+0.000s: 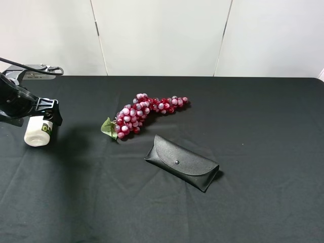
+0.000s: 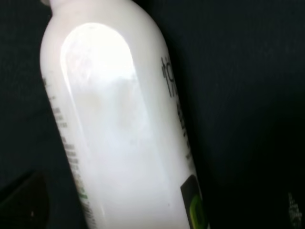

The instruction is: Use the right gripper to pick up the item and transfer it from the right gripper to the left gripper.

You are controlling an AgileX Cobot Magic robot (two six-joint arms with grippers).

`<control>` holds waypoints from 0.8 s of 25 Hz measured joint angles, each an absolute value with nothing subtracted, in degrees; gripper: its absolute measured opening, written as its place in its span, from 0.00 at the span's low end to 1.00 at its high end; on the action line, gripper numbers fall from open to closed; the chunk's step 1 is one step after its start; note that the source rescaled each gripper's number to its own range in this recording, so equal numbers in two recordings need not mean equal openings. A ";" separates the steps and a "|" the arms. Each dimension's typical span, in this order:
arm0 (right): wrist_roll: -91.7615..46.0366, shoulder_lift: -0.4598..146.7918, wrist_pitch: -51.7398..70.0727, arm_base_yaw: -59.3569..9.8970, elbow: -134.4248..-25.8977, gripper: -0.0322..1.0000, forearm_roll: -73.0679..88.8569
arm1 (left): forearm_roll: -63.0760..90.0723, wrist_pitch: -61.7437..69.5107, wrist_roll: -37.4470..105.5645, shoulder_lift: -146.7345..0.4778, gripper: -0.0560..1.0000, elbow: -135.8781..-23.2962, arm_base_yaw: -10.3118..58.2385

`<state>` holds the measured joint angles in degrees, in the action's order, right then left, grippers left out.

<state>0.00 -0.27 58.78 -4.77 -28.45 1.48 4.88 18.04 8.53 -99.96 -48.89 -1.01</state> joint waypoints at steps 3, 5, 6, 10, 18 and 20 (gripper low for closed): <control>0.00 -0.27 58.78 -4.77 -28.45 1.00 1.48 | 4.88 18.48 8.47 -99.96 0.99 -48.89 -1.01; 0.00 -0.27 58.78 -4.77 -28.45 1.00 1.48 | 4.88 18.66 8.47 -99.96 0.99 -48.89 -1.01; 0.00 -0.27 58.78 -4.77 -28.45 1.00 1.48 | 4.88 18.66 8.47 -99.96 0.99 -48.89 -1.01; 0.00 -0.27 58.78 -4.77 -28.45 1.00 1.48 | 4.88 18.90 8.47 -99.96 1.00 -48.89 -1.01; 0.00 -0.27 58.78 -4.77 -28.45 1.00 1.48 | 4.95 24.59 8.47 -97.60 1.00 -50.79 -1.01; 0.00 -0.27 58.78 -4.77 -28.45 1.00 1.48 | 4.95 27.63 8.47 -95.63 1.00 -51.92 -1.01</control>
<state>0.00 -0.27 58.78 -4.77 -28.45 1.48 4.95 27.63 8.47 -95.63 -51.92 -1.01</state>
